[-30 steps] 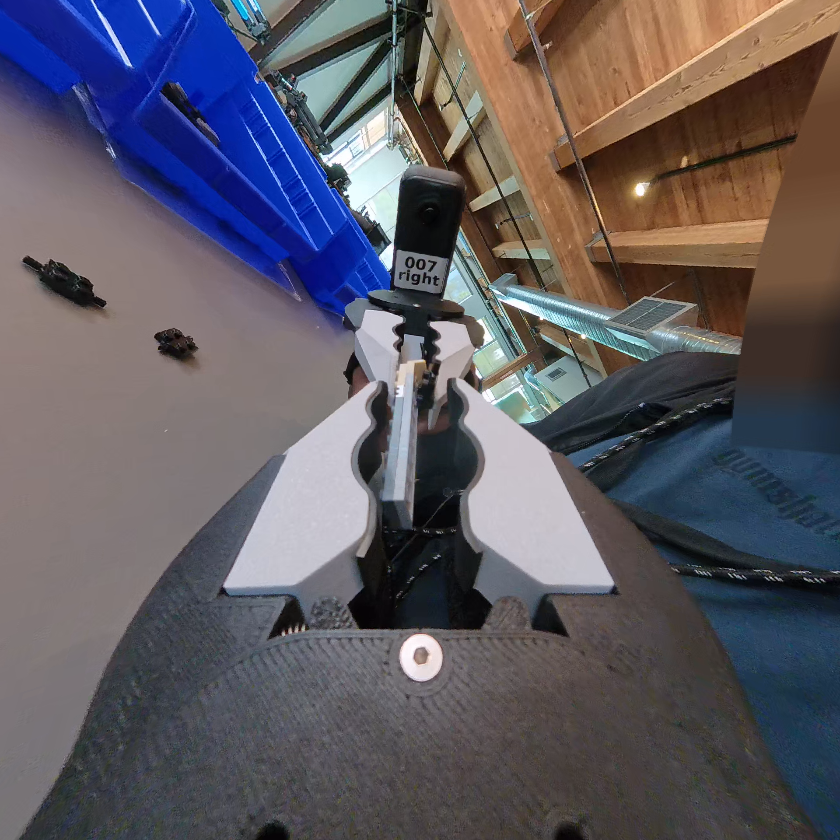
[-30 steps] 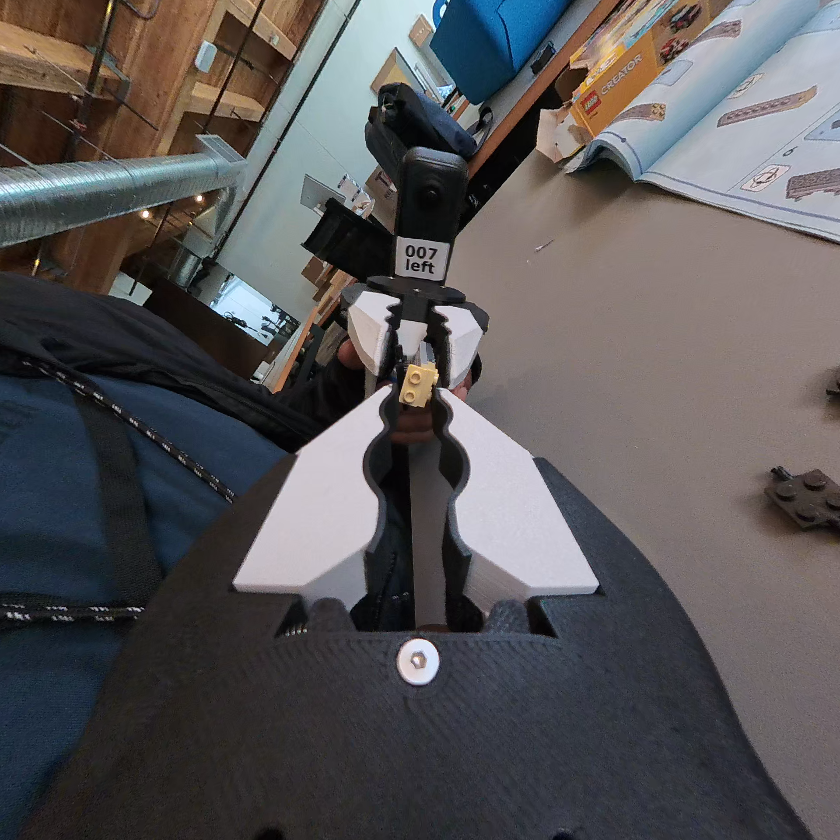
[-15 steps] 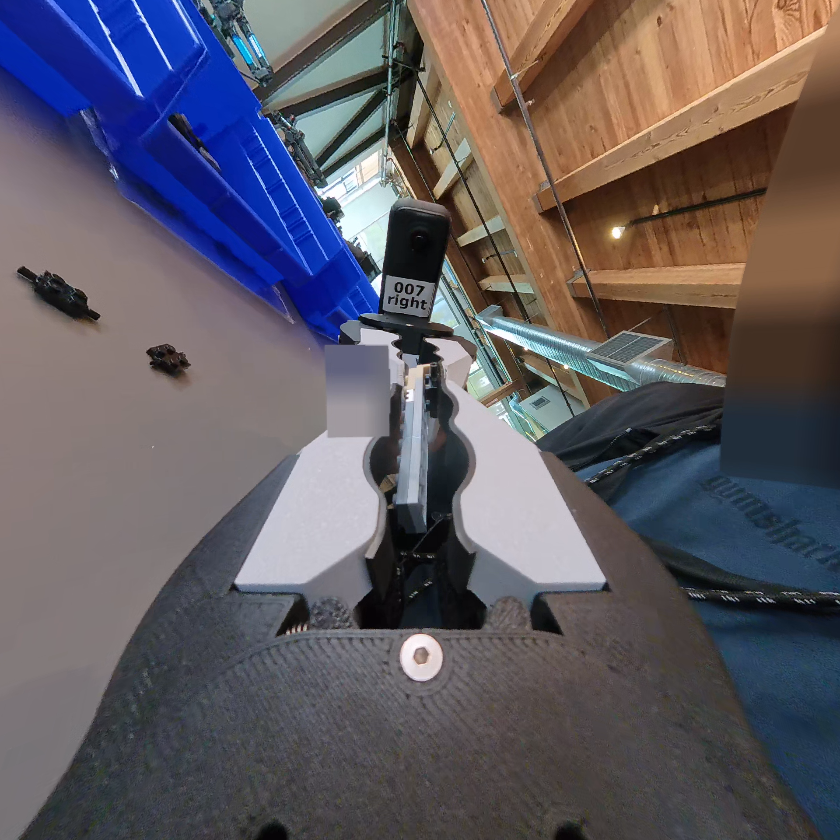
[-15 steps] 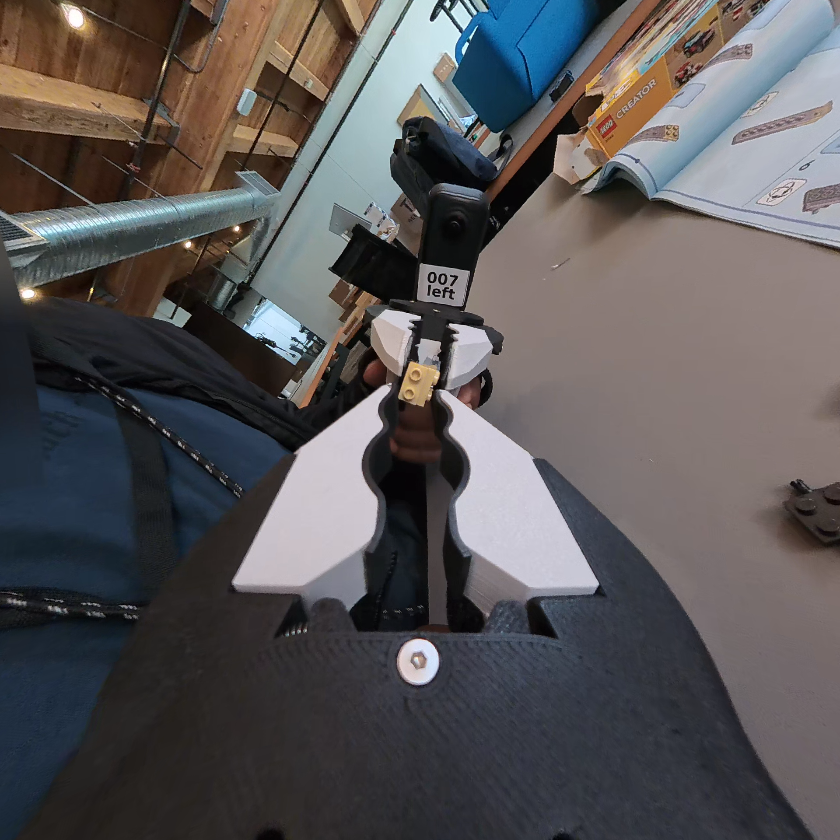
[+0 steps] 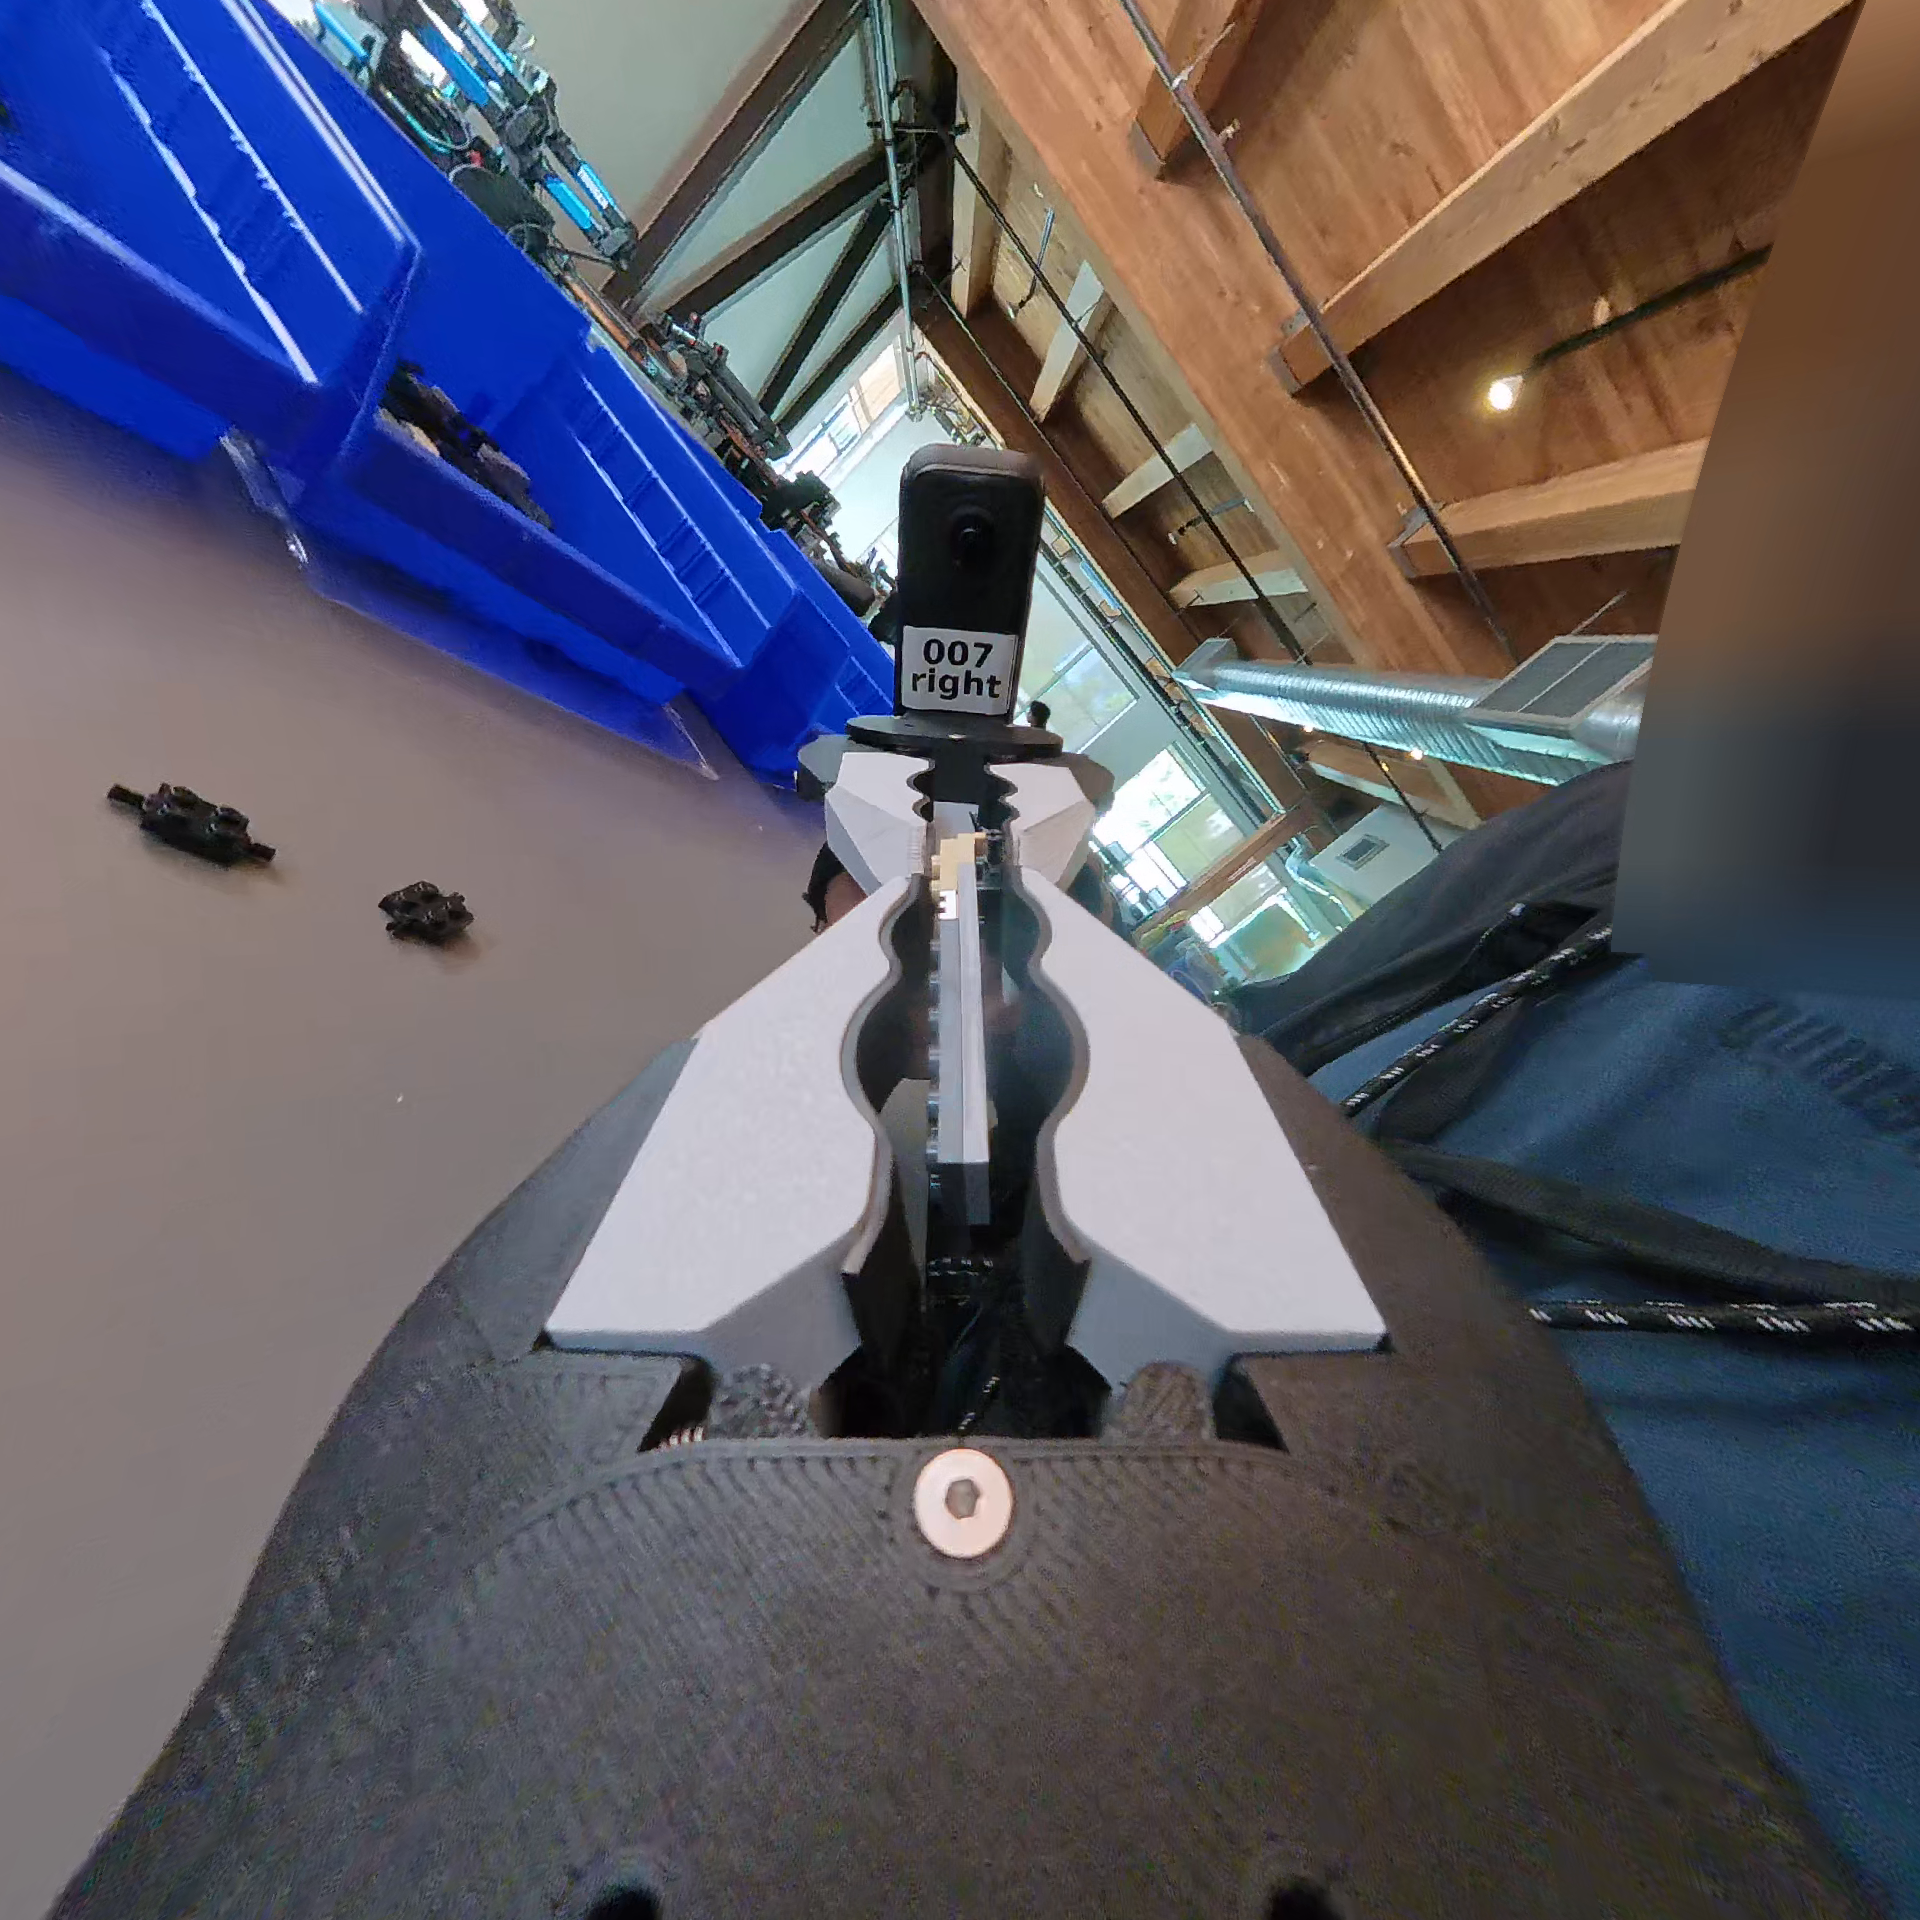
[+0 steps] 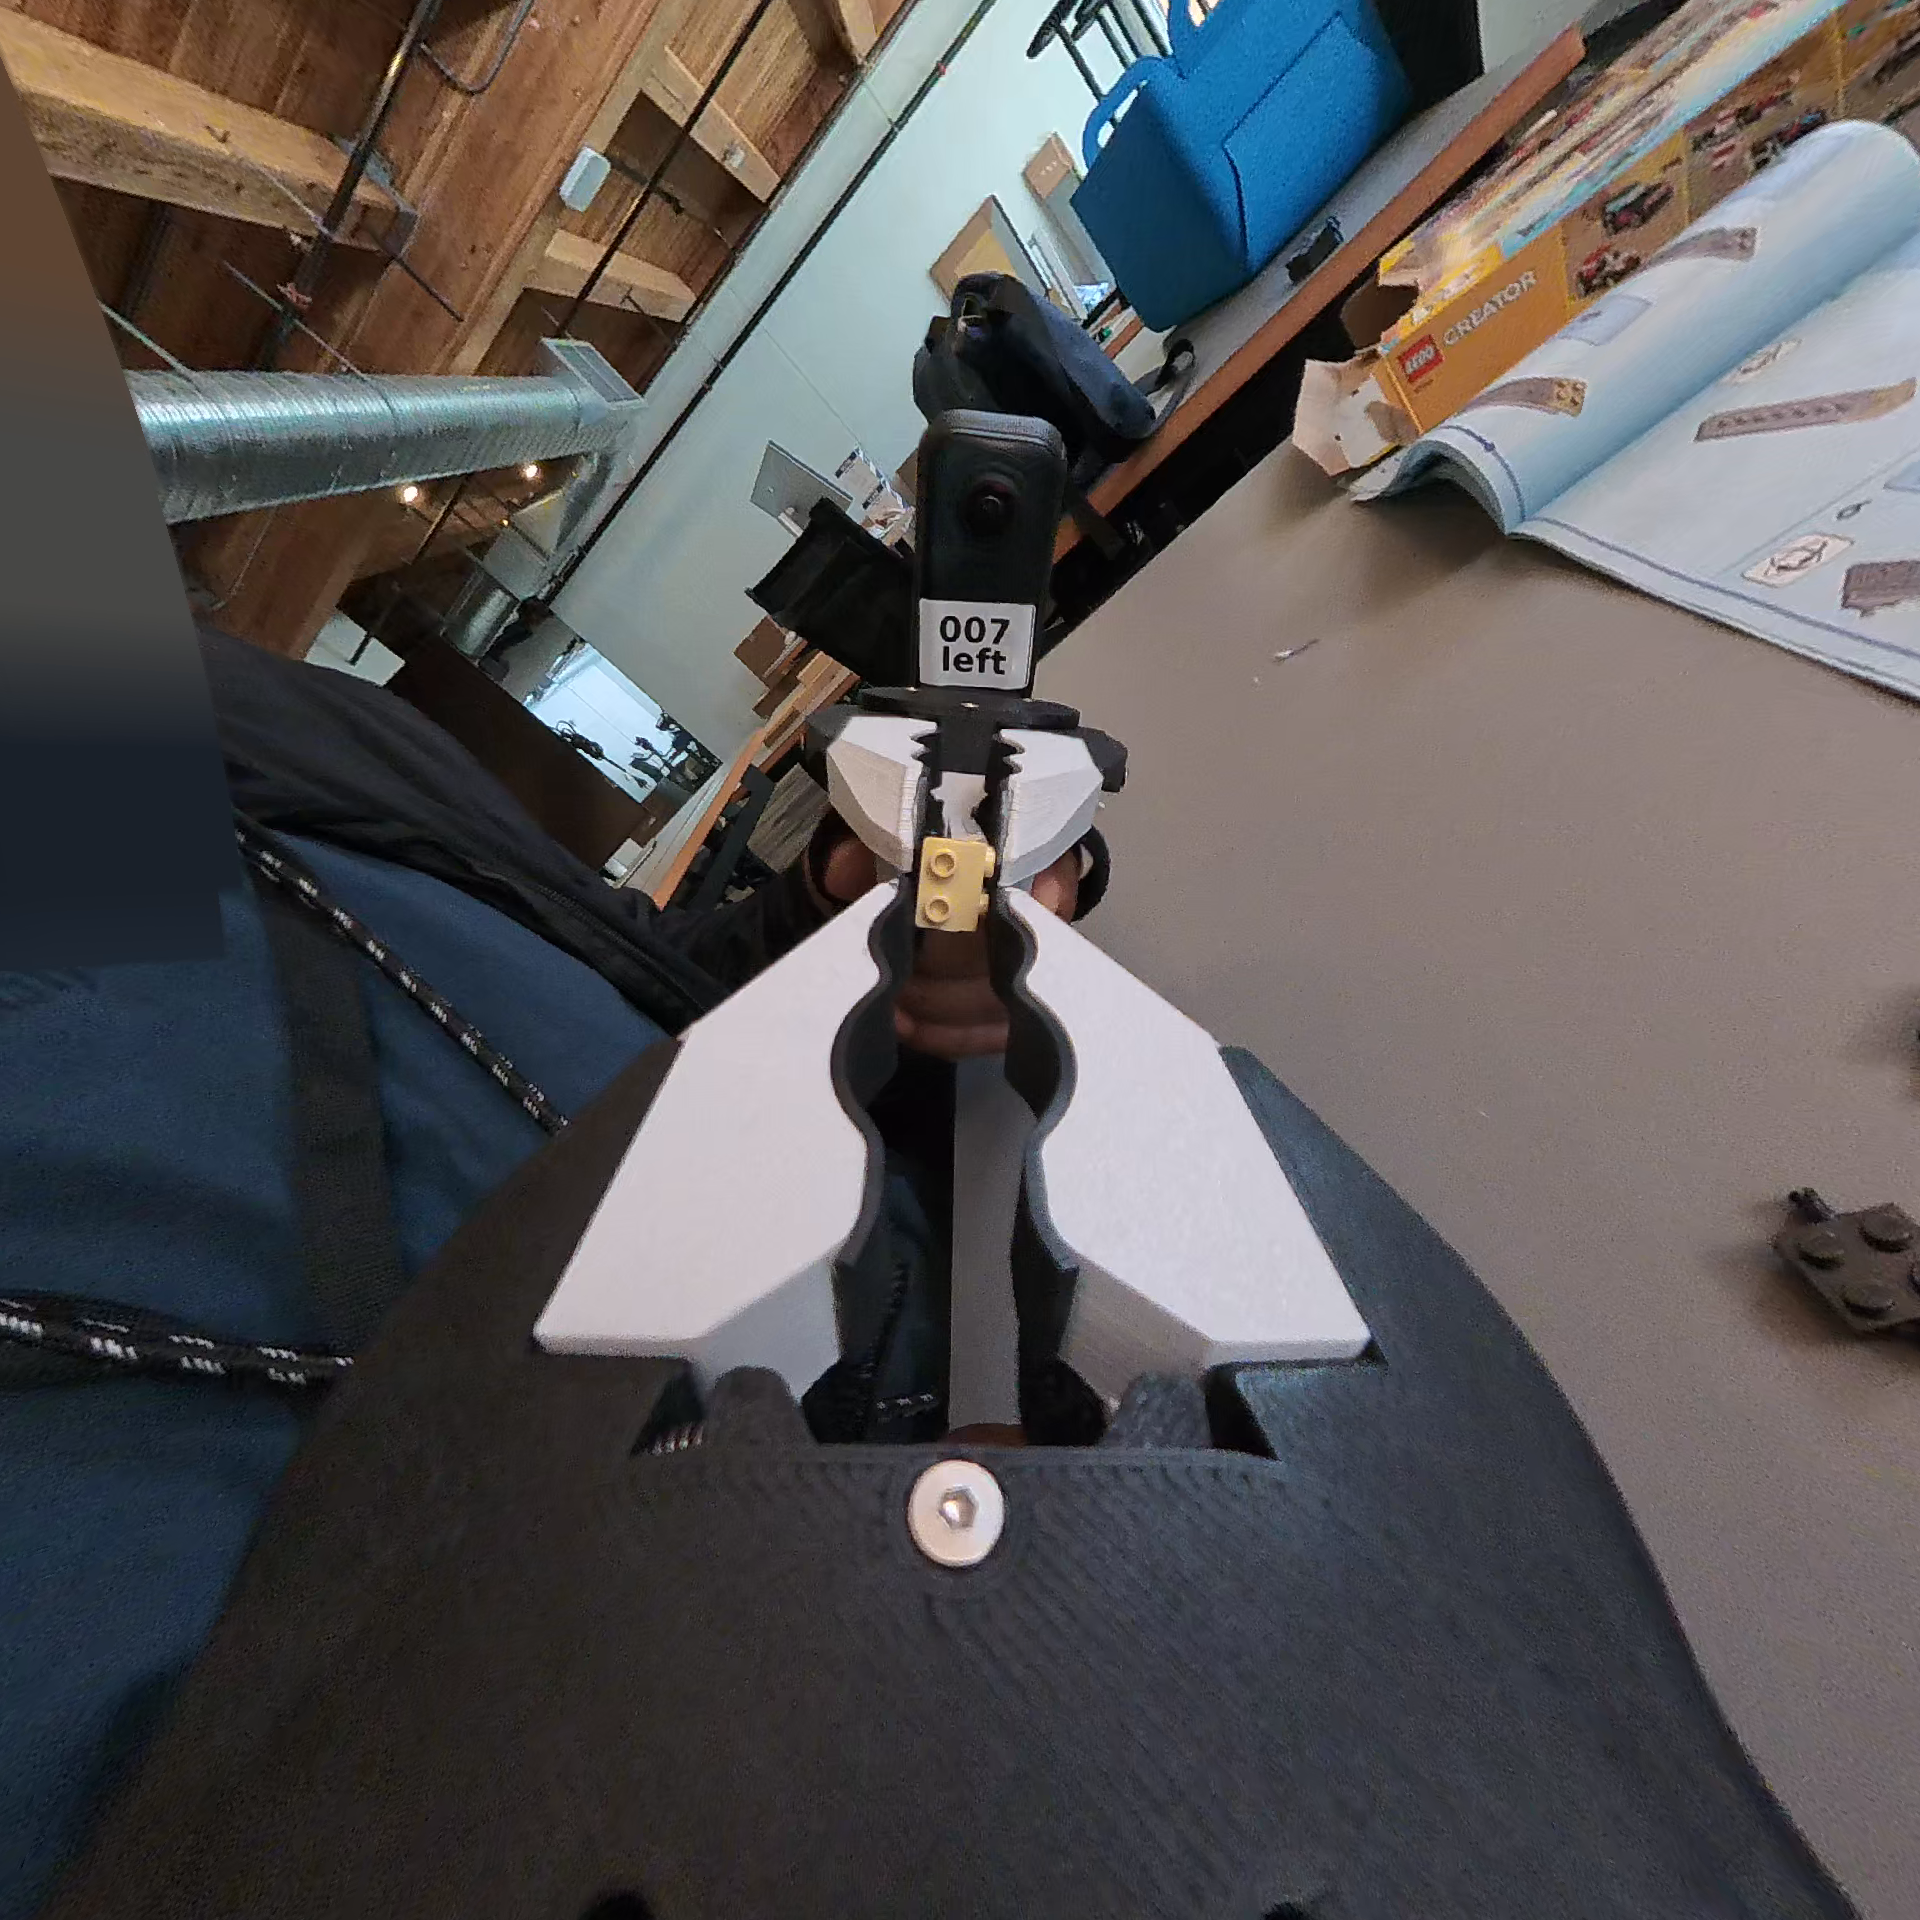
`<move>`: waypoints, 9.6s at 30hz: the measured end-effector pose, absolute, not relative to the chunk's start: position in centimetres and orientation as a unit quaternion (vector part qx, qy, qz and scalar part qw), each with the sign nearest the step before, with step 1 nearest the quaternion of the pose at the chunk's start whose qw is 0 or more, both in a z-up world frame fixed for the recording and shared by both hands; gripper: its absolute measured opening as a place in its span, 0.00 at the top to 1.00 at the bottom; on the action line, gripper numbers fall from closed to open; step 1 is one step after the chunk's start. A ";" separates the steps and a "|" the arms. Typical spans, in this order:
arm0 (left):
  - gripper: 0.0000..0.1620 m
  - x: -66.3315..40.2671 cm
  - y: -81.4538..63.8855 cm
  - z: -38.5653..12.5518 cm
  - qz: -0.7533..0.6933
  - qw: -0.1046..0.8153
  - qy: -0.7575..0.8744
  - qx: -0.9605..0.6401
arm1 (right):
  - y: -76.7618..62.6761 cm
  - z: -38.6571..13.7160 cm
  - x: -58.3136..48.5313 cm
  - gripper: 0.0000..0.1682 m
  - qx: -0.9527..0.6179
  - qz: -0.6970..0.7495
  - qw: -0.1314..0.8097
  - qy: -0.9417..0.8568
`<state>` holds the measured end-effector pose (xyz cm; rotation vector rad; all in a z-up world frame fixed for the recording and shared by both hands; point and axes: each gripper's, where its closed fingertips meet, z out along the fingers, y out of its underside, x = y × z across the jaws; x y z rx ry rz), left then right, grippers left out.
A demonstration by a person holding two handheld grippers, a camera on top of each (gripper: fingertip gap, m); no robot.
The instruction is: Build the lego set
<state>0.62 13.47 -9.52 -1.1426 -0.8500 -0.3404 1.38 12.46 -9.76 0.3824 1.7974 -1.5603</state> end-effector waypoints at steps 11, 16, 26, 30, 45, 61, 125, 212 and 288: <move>0.93 0.8 13.5 -9.3 -0.131 0.743 -0.383 -0.533 | 12.5 -9.6 1.6 0.92 0.140 -0.606 0.352 0.699; 0.94 0.9 13.4 -9.2 -0.120 0.743 -0.377 -0.539 | 12.5 -9.5 1.7 0.92 0.136 -0.608 0.347 0.701; 0.93 1.5 13.3 -8.5 -0.022 0.730 -0.319 -0.604 | 13.0 -8.3 1.4 0.87 0.090 -0.639 0.287 0.708; 0.93 1.9 13.4 -8.4 0.018 0.717 -0.292 -0.633 | 13.6 -7.8 1.5 0.84 0.052 -0.641 0.249 0.724; 0.93 3.0 14.3 -8.6 0.048 0.694 -0.246 -0.675 | 13.6 -8.2 3.1 0.93 -0.021 -0.627 0.190 0.755; 0.93 3.1 14.3 -8.3 0.059 0.696 -0.245 -0.672 | 13.6 -7.9 3.1 0.93 -0.025 -0.635 0.169 0.753; 0.93 1.2 12.6 -6.4 -0.085 0.813 -0.325 -0.475 | 11.9 -6.7 1.4 0.93 0.139 -0.701 0.272 0.644; 0.93 3.2 13.3 -4.6 -0.063 0.835 -0.224 -0.498 | 12.6 -4.5 3.2 0.92 0.114 -0.711 0.184 0.669; 0.93 1.7 13.4 -6.3 -0.136 0.813 -0.328 -0.461 | 12.8 -5.9 1.5 0.93 0.149 -0.726 0.220 0.634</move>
